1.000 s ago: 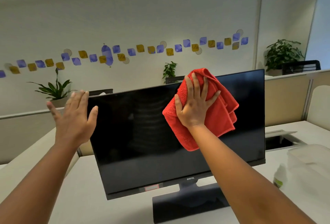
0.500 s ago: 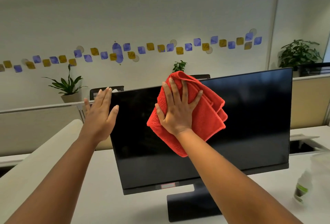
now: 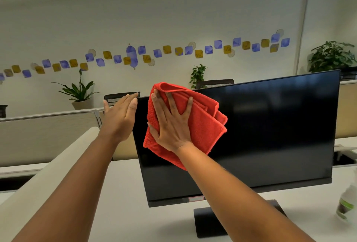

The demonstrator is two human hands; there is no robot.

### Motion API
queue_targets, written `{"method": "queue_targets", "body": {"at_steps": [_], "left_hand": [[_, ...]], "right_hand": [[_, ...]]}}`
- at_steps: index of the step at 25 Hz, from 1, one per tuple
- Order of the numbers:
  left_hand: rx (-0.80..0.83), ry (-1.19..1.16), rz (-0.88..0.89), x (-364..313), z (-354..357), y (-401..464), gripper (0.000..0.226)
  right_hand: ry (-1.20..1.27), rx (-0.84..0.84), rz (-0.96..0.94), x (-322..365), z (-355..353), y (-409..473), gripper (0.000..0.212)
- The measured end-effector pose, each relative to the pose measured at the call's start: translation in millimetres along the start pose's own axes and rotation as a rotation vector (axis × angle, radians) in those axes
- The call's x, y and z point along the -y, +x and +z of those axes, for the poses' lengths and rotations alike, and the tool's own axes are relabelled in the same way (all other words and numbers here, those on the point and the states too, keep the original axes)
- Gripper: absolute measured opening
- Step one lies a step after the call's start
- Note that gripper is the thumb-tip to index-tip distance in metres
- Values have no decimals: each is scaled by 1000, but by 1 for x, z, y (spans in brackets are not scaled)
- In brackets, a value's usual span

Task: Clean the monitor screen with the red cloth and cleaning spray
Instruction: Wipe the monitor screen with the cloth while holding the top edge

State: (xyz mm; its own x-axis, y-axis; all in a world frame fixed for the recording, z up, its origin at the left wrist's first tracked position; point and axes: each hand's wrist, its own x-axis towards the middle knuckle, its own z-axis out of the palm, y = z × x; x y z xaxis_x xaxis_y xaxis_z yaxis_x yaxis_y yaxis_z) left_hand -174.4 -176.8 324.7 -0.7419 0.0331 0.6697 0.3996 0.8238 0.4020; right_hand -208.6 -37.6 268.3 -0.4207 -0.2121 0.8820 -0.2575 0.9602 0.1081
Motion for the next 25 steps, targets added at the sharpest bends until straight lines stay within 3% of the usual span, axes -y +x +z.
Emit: {"method": "queue_targets", "body": {"at_steps": [8,14,20,25], "left_hand": [[-2,-105,-20,5,0,2,67],[-75,-5,12,2,8,-2,59],[-69,284,47,-6,23,-3,48],[-74,322,57,-6,22,-4,49]], "right_hand": [[-67,49,-171,30,12,6,70],[-117,89,-351,25,16,-13,65],[-180,195,-439,17,30,-66,64],[-184,174,-414,-11,36,-109,66]]}}
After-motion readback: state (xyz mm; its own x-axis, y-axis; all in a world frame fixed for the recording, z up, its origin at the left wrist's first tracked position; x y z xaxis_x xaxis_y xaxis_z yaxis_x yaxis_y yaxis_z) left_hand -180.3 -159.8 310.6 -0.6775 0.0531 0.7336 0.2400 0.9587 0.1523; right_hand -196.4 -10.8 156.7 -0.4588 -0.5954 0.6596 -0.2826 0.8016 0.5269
